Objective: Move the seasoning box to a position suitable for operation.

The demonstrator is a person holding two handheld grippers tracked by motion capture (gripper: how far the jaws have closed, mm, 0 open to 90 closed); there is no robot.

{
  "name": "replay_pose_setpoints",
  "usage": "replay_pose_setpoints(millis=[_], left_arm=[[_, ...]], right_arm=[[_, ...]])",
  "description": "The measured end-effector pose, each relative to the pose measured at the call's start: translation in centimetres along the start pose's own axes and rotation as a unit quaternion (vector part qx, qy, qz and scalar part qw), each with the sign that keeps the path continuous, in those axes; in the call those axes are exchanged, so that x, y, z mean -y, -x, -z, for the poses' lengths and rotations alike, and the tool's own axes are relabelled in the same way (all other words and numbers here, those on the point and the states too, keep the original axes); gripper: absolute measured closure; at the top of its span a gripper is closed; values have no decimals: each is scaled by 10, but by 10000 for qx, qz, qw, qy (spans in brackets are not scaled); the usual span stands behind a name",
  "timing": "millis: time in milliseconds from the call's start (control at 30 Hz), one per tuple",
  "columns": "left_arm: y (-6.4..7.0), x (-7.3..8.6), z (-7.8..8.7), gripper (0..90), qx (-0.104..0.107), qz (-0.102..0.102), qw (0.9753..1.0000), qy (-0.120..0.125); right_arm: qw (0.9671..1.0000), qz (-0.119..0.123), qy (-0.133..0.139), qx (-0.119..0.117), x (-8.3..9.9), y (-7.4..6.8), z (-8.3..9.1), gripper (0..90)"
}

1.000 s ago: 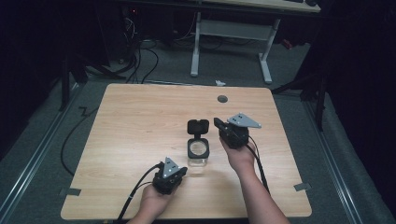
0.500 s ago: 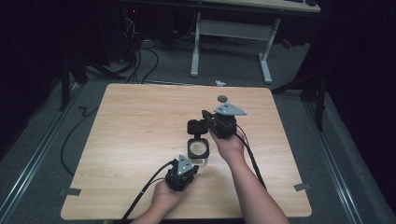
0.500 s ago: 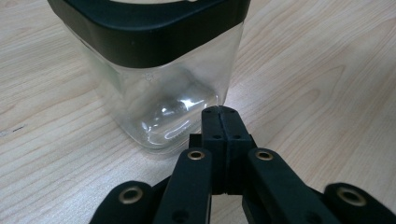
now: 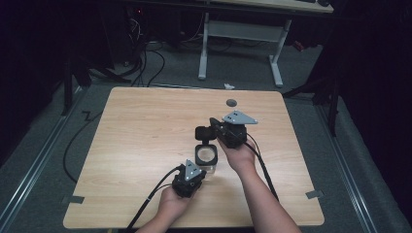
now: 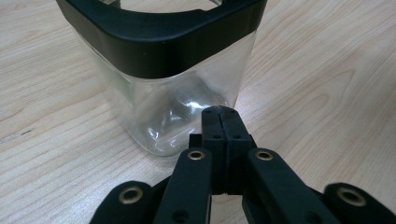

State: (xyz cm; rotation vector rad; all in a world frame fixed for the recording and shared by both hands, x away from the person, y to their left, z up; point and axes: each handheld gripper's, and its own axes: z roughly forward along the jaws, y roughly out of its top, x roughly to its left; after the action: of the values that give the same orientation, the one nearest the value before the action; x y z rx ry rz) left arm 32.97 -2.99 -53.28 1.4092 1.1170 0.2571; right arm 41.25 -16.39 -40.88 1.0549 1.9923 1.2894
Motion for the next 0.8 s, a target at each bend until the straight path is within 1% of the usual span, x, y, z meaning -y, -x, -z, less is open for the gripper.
replay_pose_setpoints(millis=[67, 200, 300, 333, 367, 433, 467, 500, 533, 567, 600, 700, 800], left_arm=[[0, 0, 0, 900, 1, 7, 10000, 7], [0, 0, 0, 900, 1, 8, 10000, 8], [0, 0, 0, 900, -3, -5, 10000, 18], [0, 0, 0, 900, 0, 11, 10000, 28], [0, 0, 0, 900, 1, 9, 10000, 30], [0, 0, 0, 900, 1, 9, 10000, 33], [0, 0, 0, 900, 3, 12, 10000, 40], [0, 0, 0, 900, 4, 18, 10000, 46], [0, 0, 0, 900, 7, 21, 10000, 46], [0, 0, 0, 900, 6, 20, 10000, 48], [1, 0, 0, 900, 6, 25, 10000, 39], [0, 1, 0, 900, -9, -3, 10000, 42], [0, 1, 1, 900, -24, -12, 10000, 54]], right_arm=[[10000, 11, 15, -32, 3, -3, 5, 900], [10000, 16, 31, -74, 7, -6, 9, 900], [9999, 59, 8, -92, 13, -10, 13, 900], [9999, 63, -23, -109, 18, -13, 16, 900], [9999, 63, -23, -109, 18, -13, 16, 900], [9998, 115, -61, -140, 27, -19, 19, 900], [9998, 115, -61, -140, 27, -19, 19, 900], [9997, 124, -108, -160, 35, -23, 22, 900], [9997, 124, -108, -160, 35, -23, 22, 900], [9996, 139, -165, -191, 45, -27, 24, 900], [9996, 139, -165, -191, 45, -27, 24, 900], [9993, 128, -284, -217, 60, -31, 26, 900], [9990, 49, -367, -233, 70, -32, 26, 900]])
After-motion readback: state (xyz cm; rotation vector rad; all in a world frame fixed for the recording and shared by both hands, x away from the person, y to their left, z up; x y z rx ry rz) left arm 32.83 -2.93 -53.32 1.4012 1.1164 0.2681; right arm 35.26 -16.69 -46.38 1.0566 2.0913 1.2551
